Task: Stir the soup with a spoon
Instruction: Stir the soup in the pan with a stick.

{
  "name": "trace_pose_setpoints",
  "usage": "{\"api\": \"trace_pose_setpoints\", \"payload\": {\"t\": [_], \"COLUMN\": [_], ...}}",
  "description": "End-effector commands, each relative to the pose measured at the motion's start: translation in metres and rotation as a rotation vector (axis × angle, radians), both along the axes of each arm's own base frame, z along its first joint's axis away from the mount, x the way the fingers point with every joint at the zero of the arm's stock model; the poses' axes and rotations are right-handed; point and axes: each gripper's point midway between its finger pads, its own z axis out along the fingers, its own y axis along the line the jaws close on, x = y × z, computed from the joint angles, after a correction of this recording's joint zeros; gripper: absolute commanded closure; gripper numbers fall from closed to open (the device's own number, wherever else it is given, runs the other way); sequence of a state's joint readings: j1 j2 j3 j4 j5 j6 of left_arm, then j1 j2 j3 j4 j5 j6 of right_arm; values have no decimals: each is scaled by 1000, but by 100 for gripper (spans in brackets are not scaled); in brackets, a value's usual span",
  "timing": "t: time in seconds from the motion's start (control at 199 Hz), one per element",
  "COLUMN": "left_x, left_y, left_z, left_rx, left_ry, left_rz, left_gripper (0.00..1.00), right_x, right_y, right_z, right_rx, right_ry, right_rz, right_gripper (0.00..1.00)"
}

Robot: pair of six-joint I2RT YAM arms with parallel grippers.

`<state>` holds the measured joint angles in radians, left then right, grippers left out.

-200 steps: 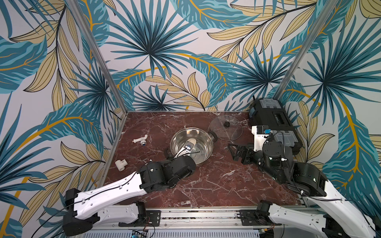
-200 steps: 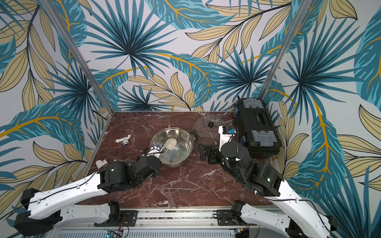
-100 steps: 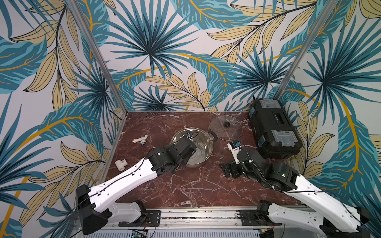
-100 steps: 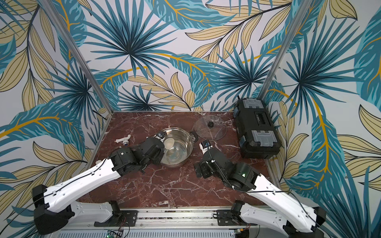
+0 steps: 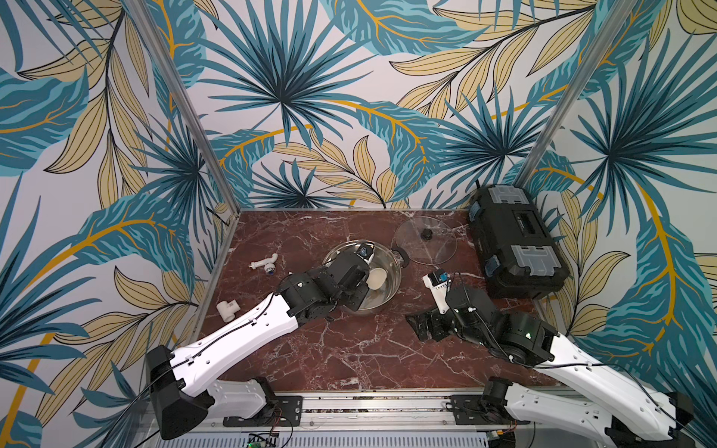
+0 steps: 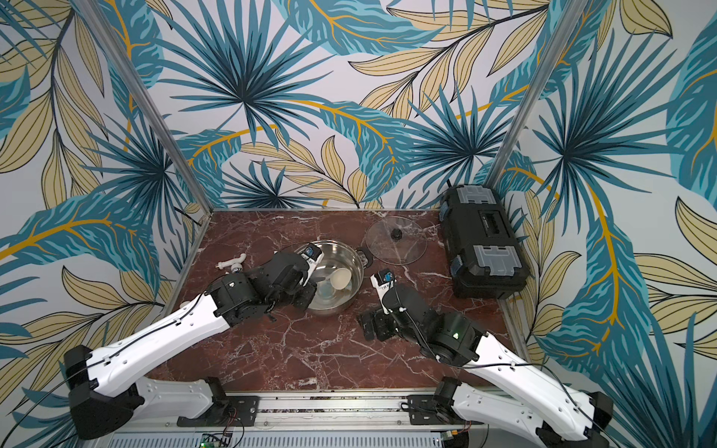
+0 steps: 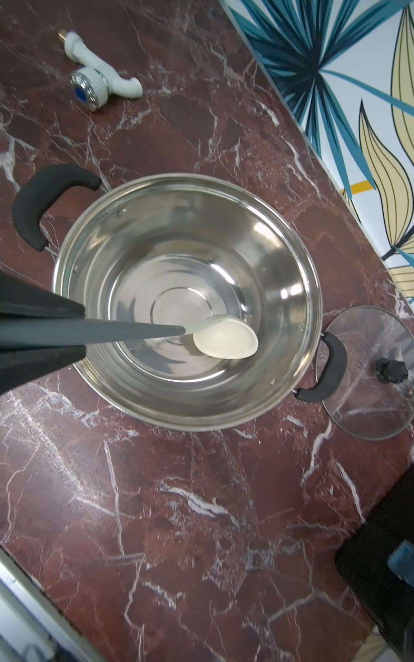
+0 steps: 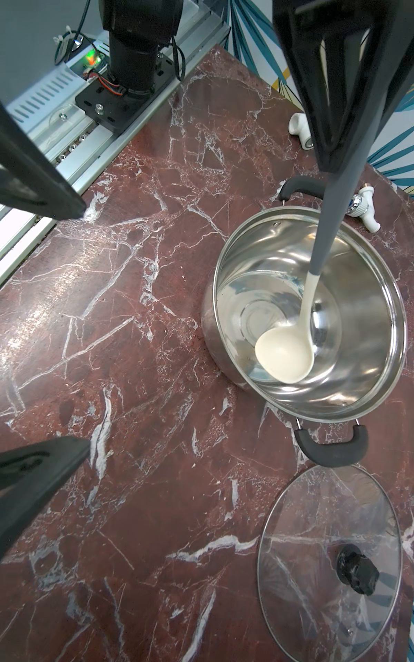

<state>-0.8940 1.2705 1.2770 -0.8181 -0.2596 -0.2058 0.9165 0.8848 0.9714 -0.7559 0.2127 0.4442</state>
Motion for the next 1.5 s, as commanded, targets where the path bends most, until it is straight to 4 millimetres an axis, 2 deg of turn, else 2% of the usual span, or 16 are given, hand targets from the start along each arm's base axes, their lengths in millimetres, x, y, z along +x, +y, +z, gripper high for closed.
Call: {"api": "trace_pose_setpoints", "payload": {"t": [0.0, 0.431, 0.581, 0.727, 0.902, 1.188, 1.373, 1.494], "left_x": [-10, -42, -37, -23, -1, 25, 26, 17], "left_y": [-3, 68, 83, 89, 75, 29, -1, -9], "left_z": [27, 28, 29, 37, 46, 48, 35, 28], "left_rx": [-94, 58, 129, 162, 146, 26, -33, -54], "left_ry": [-24, 36, 30, -13, -82, -121, -46, 21], "left_rz": [-43, 75, 125, 182, 190, 135, 65, 32], "left_gripper": [100, 100, 100, 100, 100, 100, 100, 100], "right_x": [-2, 4, 5, 6, 5, 2, -1, -3], "right_y": [1, 10, 18, 23, 28, 21, 10, 5], "right_z": [-5, -4, -8, -17, -26, -28, -27, -26], "right_rx": [16, 41, 39, 7, -7, 7, -2, -11], "right_ry": [16, 22, 39, 55, 68, 62, 51, 40], "right_rz": [-9, -16, 1, 22, 37, 20, 1, -4], "right_gripper": [1, 1, 0, 1, 1, 1, 0, 1]}}
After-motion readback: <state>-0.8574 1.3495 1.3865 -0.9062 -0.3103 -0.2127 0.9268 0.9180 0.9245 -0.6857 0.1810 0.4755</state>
